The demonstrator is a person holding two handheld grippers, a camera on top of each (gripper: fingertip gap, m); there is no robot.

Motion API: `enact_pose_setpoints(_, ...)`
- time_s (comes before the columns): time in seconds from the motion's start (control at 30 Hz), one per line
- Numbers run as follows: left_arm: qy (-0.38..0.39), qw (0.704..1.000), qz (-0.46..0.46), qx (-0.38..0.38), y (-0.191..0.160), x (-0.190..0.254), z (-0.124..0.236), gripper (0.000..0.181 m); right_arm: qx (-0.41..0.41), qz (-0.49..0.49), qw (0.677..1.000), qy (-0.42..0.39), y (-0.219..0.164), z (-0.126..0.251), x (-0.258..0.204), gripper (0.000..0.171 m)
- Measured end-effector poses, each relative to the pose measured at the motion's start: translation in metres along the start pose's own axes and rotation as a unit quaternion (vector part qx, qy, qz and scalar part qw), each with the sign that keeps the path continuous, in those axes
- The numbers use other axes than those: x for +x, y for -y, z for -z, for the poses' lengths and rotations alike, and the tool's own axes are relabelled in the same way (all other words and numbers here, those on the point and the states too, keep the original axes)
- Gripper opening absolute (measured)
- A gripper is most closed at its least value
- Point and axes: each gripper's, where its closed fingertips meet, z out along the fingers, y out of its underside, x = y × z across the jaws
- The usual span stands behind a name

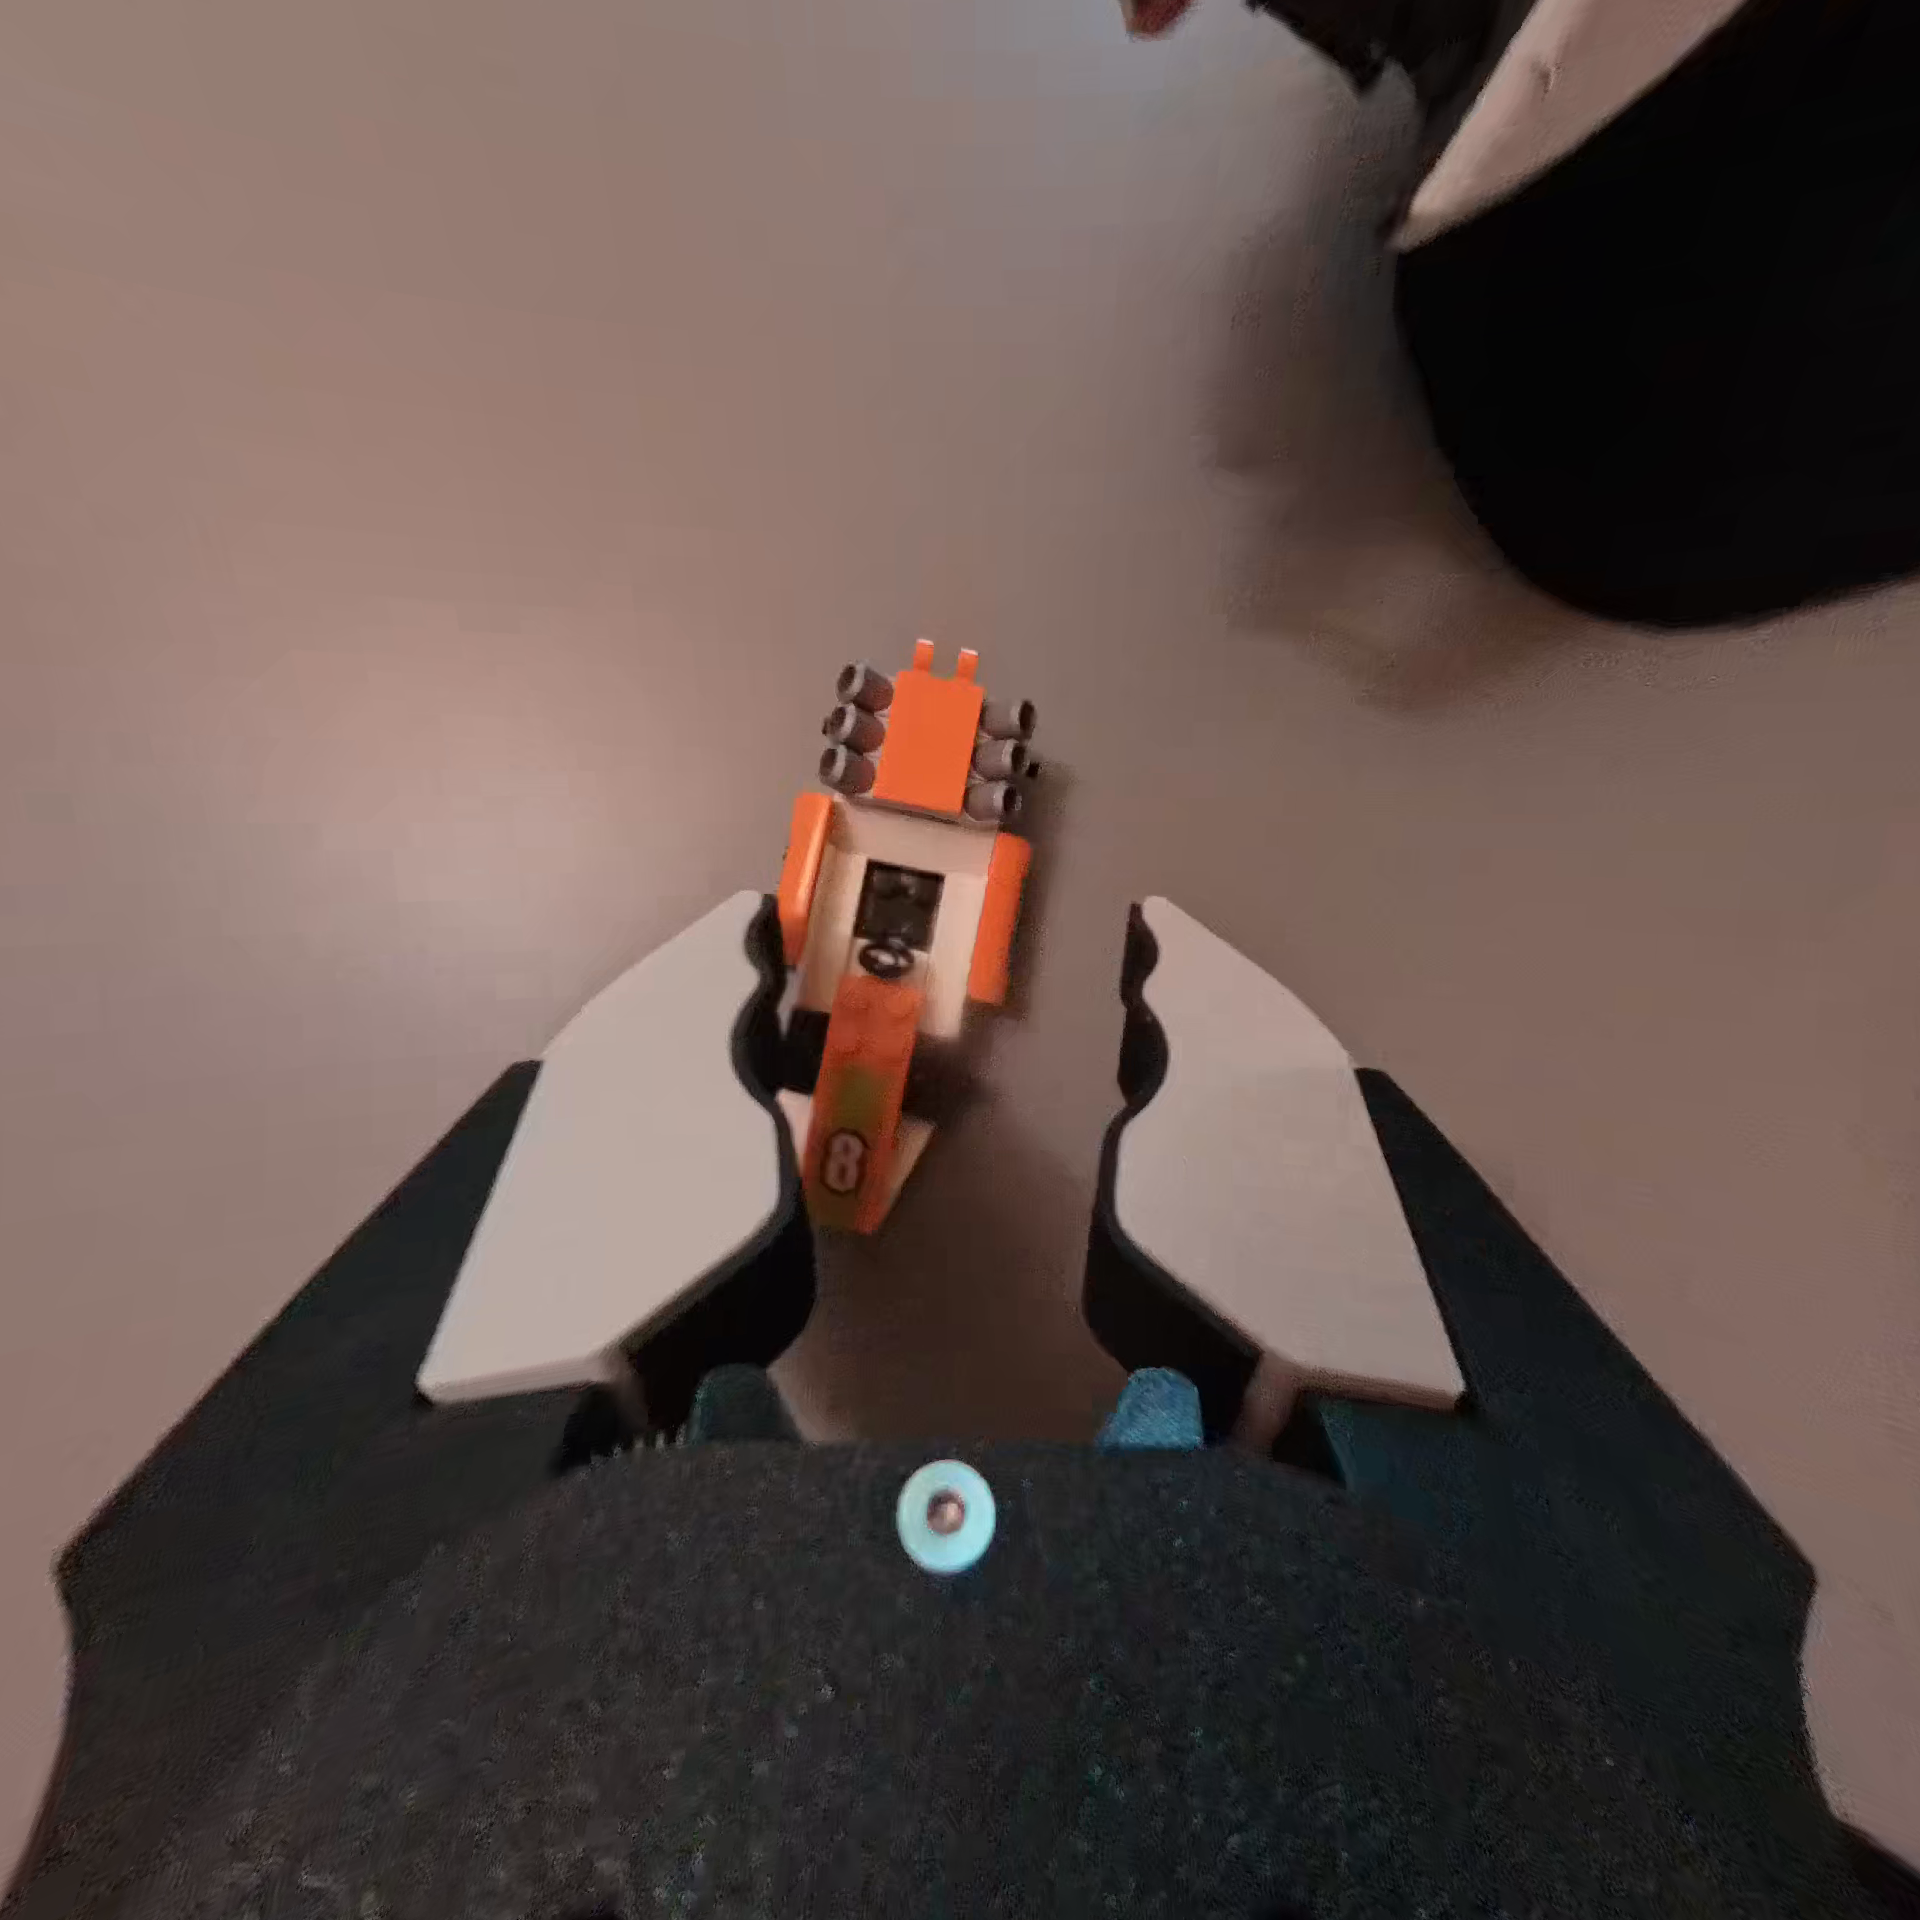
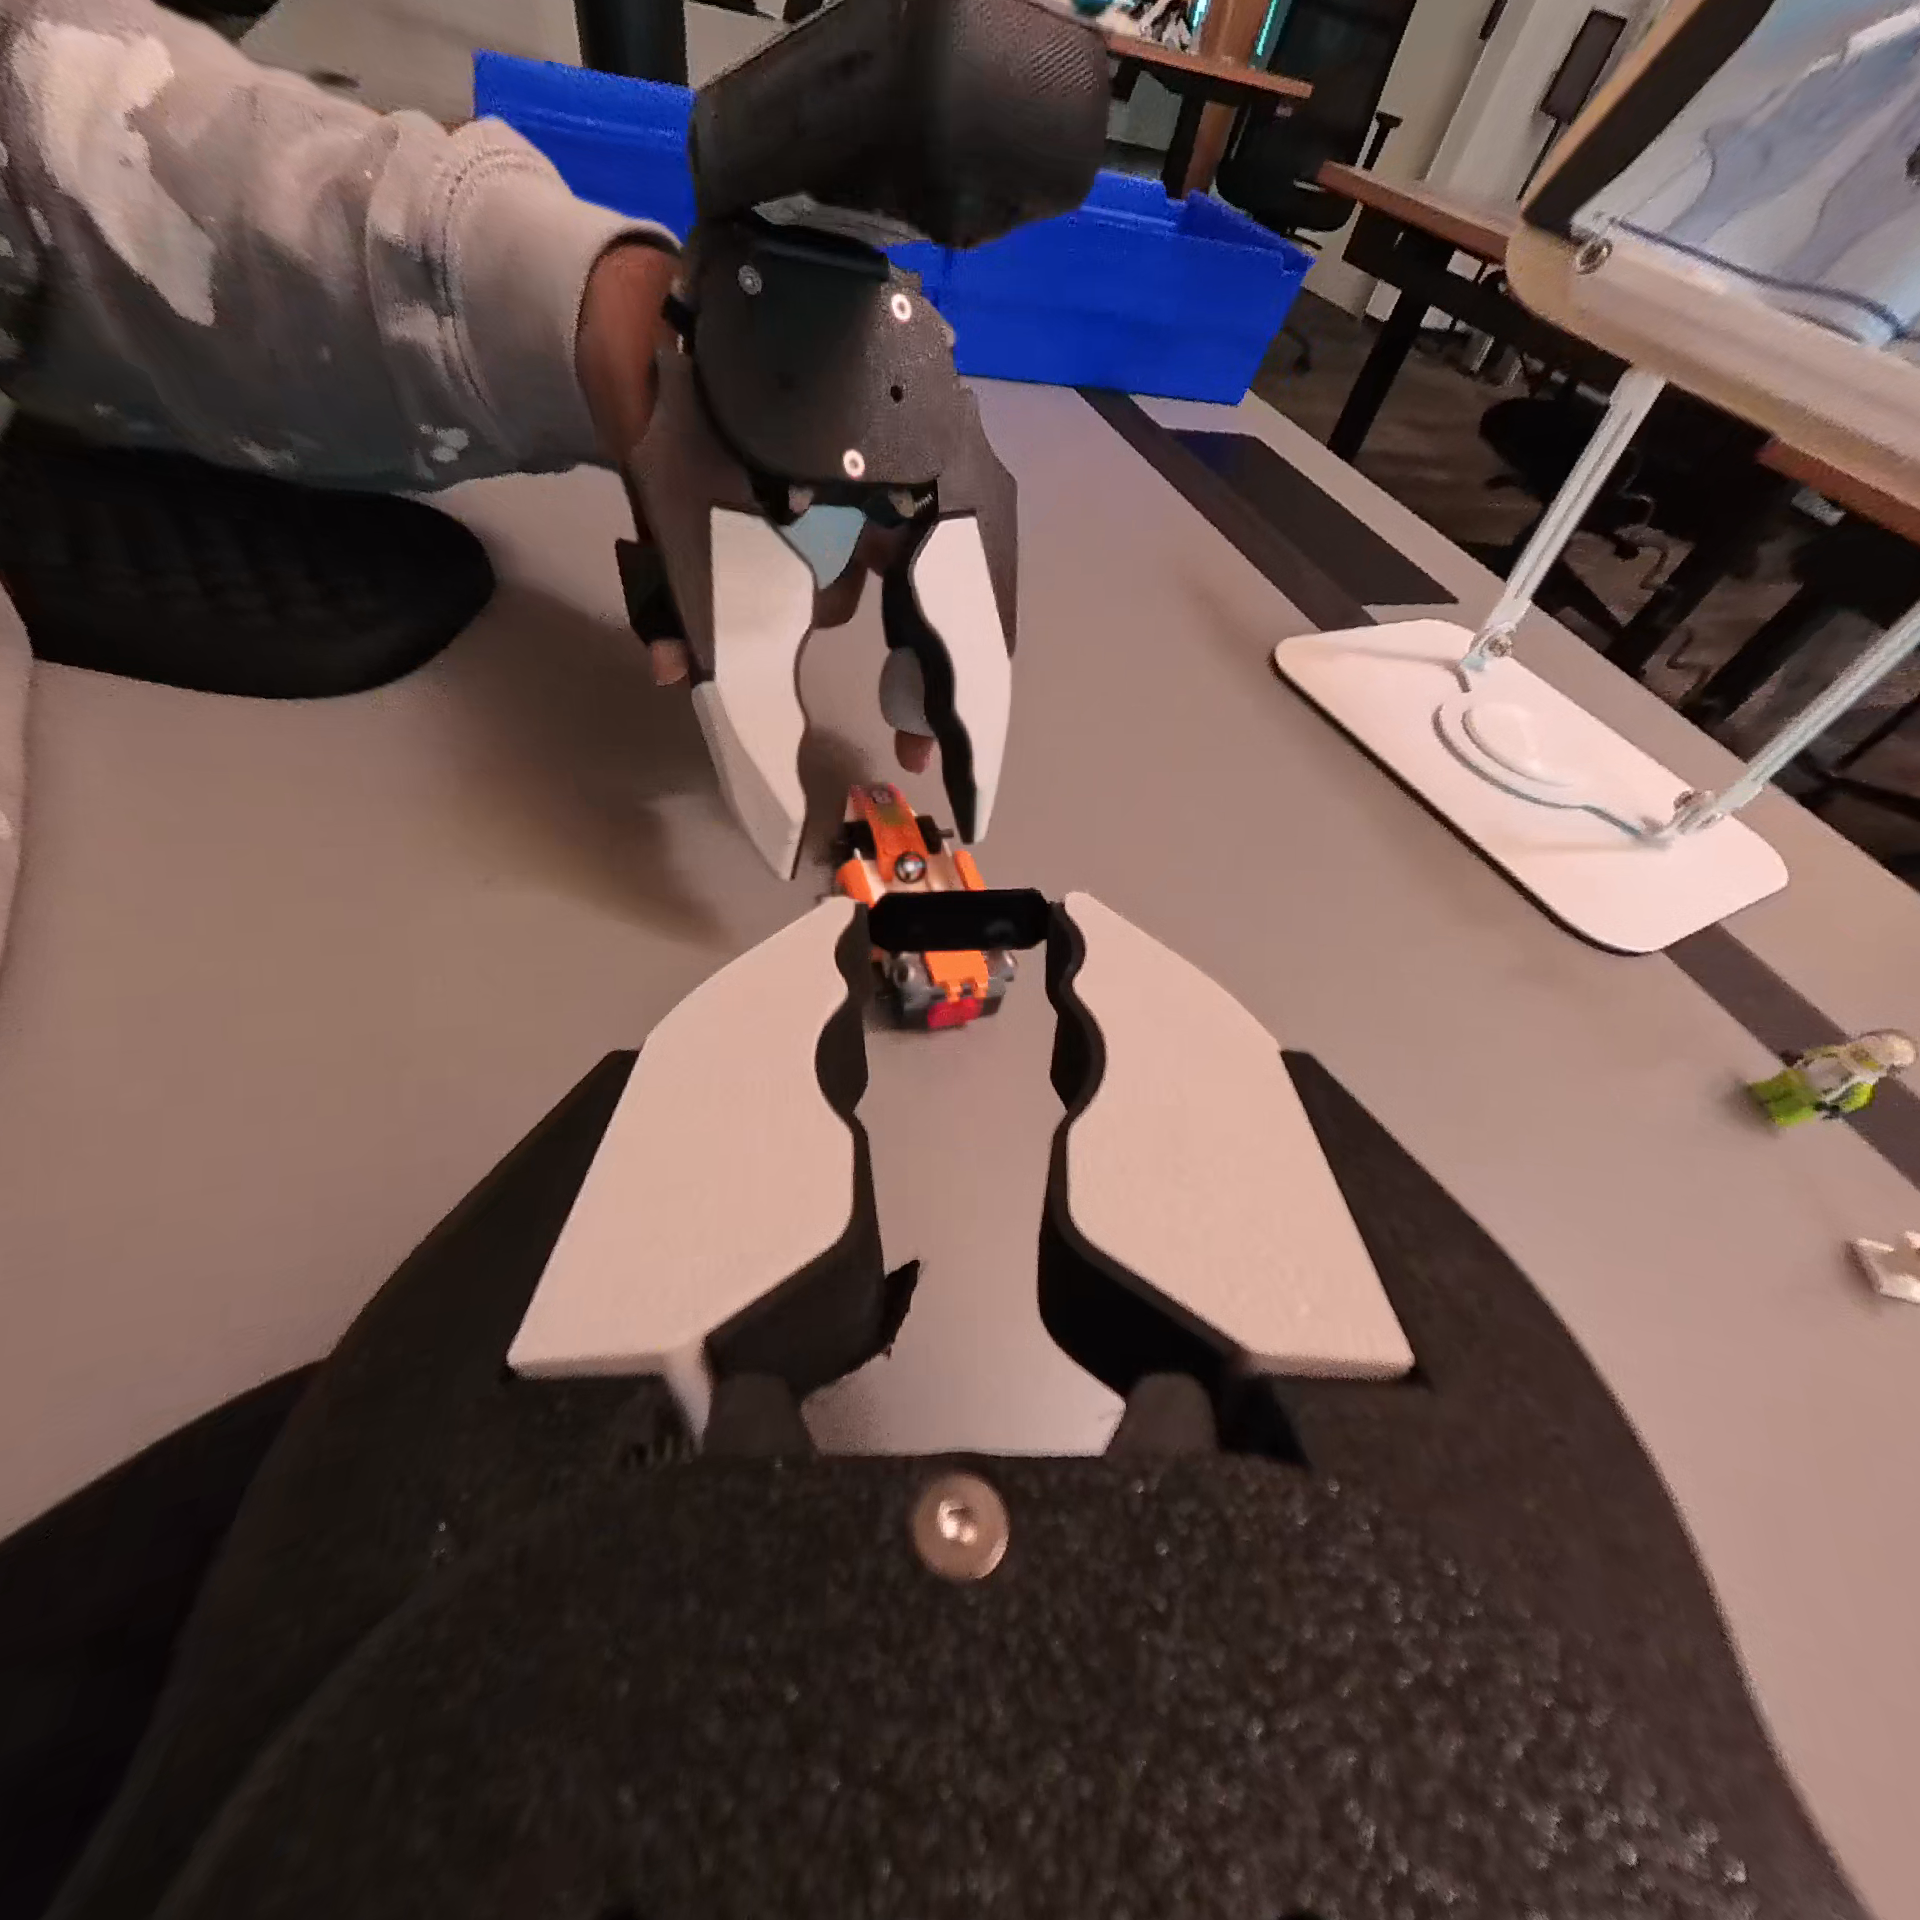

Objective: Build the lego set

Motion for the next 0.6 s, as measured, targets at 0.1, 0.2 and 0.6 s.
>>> enact_pose_setpoints(0.1,0.012,0.996,-0.065,-0.058,-0.001,-0.005,-0.014,0.073,0.002,-0.008,1.0,0.006,-0.007,-0.001,0.002,0.032)
enact_pose_setpoints(0.2,0.006,0.989,-0.104,-0.109,-0.004,-0.007,-0.024,0.075,0.008,-0.018,1.0,0.012,-0.012,0.0,0.003,0.032)
enact_pose_setpoints(0.6,0.012,0.992,-0.123,0.021,0.021,0.01,-0.024,0.05,-0.001,-0.035,0.999,0.041,-0.018,0.003,-0.005,0.032)
